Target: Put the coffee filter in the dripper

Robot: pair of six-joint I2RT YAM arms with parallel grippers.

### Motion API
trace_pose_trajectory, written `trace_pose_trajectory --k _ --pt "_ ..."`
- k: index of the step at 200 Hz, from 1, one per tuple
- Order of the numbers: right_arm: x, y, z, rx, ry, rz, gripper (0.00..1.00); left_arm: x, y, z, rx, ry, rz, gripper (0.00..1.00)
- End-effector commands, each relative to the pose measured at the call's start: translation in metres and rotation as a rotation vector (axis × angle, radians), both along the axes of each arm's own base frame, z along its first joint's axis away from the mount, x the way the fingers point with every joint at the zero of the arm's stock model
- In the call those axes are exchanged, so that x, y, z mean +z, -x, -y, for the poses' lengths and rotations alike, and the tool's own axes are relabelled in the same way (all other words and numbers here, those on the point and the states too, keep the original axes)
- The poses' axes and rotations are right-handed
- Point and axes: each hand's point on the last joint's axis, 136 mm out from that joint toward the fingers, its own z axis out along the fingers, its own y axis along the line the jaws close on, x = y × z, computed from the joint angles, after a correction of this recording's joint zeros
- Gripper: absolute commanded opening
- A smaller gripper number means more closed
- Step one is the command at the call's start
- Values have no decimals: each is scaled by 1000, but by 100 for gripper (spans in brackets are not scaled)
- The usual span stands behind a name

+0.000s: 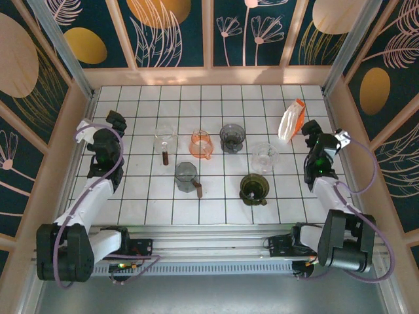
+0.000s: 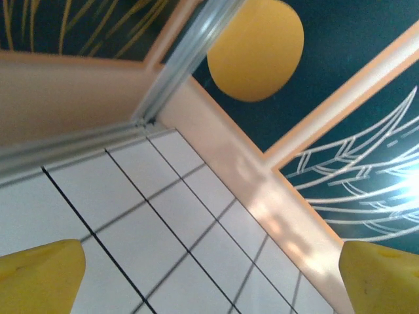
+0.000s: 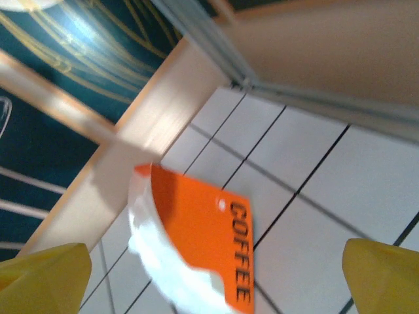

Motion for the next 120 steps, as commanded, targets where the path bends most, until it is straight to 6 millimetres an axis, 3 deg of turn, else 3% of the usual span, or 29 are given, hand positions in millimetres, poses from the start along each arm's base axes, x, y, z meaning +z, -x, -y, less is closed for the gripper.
trace_pose_trajectory --k 1,36,68,93,120 --pt "17 -1 -30 117 -40 80 99 3 2 23 -130 109 40 99" --pt "46 -2 -98 323 153 81 99 17 -3 60 -306 141 17 99" --pt "55 15 -167 541 209 89 99 31 18 122 -525 116 38 99" --pt "44 28 -217 730 204 38 99 3 36 160 -701 133 -100 99" --pt "34 41 -256 848 252 -12 98 -38 63 181 -800 168 -153 97"
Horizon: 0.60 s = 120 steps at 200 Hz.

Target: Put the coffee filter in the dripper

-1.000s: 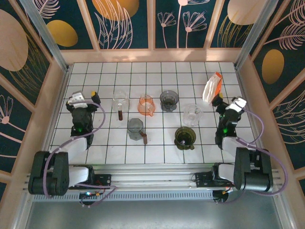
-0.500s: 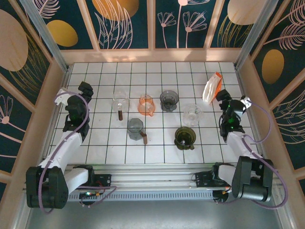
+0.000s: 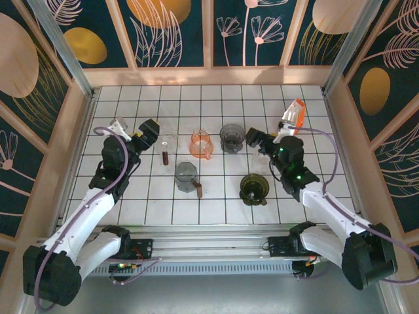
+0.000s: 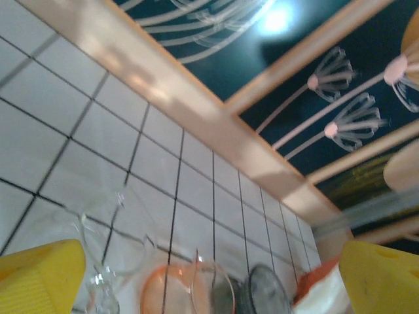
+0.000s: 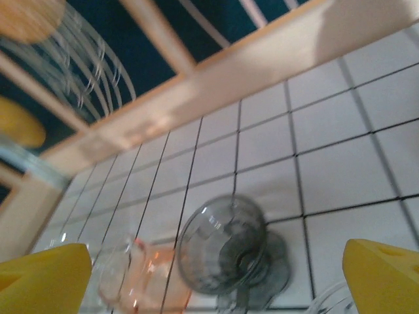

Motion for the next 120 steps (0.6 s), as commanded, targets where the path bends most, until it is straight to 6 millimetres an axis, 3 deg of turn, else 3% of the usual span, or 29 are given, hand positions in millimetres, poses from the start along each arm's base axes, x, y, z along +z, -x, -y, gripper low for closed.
trace_pose_trajectory --k 1,25,51,93,120 --pt "-6 11 -31 109 79 -34 98 -48 29 26 -142 -6 -108 96" --pt "-11 18 -48 152 119 -38 98 -79 43 52 -231 -32 -164 91" --pt "-7 22 -61 191 132 -29 99 -96 45 75 -282 -94 -195 90" --pt "-3 23 -59 182 130 -31 99 -117 37 87 -267 -215 -252 90" --pt "-1 25 -56 172 129 -26 99 -127 39 105 -328 -222 -262 87"
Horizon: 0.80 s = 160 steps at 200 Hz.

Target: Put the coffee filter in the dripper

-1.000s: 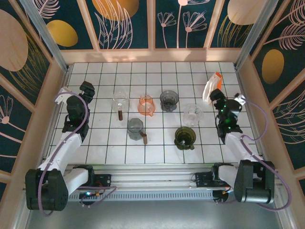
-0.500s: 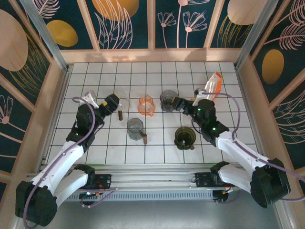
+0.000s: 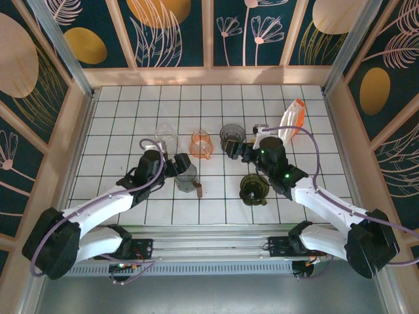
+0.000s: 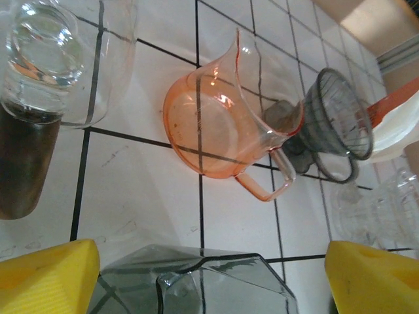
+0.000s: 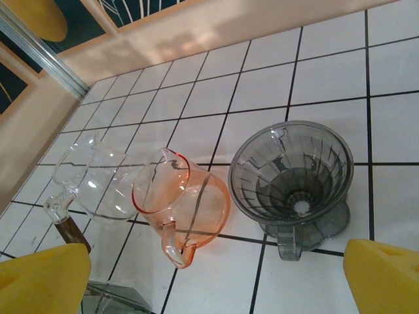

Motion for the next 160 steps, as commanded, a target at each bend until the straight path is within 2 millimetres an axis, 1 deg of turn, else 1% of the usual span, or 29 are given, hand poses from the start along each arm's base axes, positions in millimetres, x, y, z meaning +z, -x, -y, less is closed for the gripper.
trace_pose_trajectory --k 1,37,78,111,125,138,152,158,160 --pt "18 0 2 -13 -4 40 99 6 -6 13 -37 -11 39 87" --pt "17 1 6 -28 3 38 99 10 5 38 -132 47 34 80" --pt "12 2 9 -43 4 32 99 20 26 66 -217 142 30 77" --pt "8 2 10 -45 7 22 99 25 40 84 -266 187 15 77" --pt "6 1 10 -46 12 13 99 26 42 85 -265 194 5 77" --pt "3 0 10 -49 22 1 99 30 41 79 -237 177 15 80" --pt "-3 -2 12 -65 49 -22 98 44 37 68 -196 150 55 85" --pt "-5 -3 12 -65 64 -33 96 50 35 63 -174 135 69 88" --pt "-6 -4 11 -64 71 -35 95 53 35 61 -168 133 76 91"
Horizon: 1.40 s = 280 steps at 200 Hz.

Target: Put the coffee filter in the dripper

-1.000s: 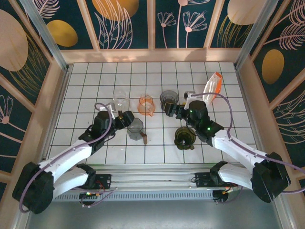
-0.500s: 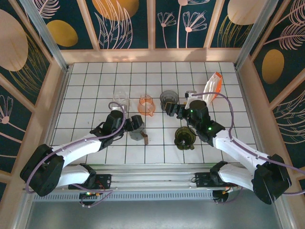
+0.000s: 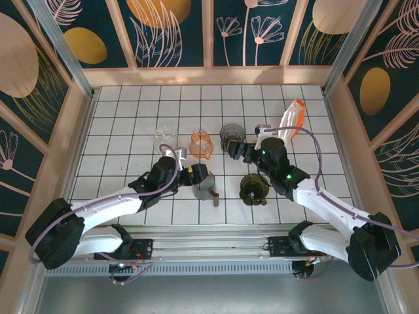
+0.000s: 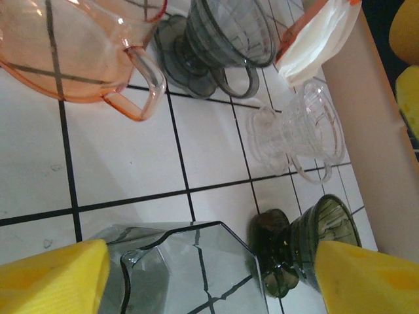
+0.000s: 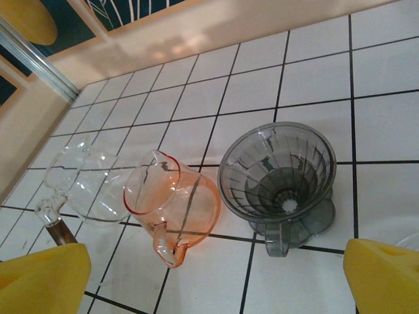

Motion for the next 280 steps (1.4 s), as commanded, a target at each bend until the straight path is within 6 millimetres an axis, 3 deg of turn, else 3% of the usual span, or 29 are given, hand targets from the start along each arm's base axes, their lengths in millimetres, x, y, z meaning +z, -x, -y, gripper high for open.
trace_pose_trajectory --k 1,5,33,73,123,193,280 --pt "-5 -5 3 -31 54 -33 95 37 -8 -12 73 9 78 94" --pt "-7 -6 2 -28 67 -41 93 42 -9 -15 85 3 90 99" --pt "-22 -11 2 -24 161 -111 73 60 -10 -37 164 -28 142 99" --pt "-58 -14 -16 29 194 -251 67 56 -10 -57 242 -69 139 99" --pt "-94 -30 -22 -19 248 -343 65 48 -7 -57 238 -66 122 99" --pt "-115 -54 -24 -87 297 -350 60 42 -5 -60 242 -69 117 99" --pt "-127 -75 -26 -126 352 -331 40 40 -5 -61 244 -73 116 99"
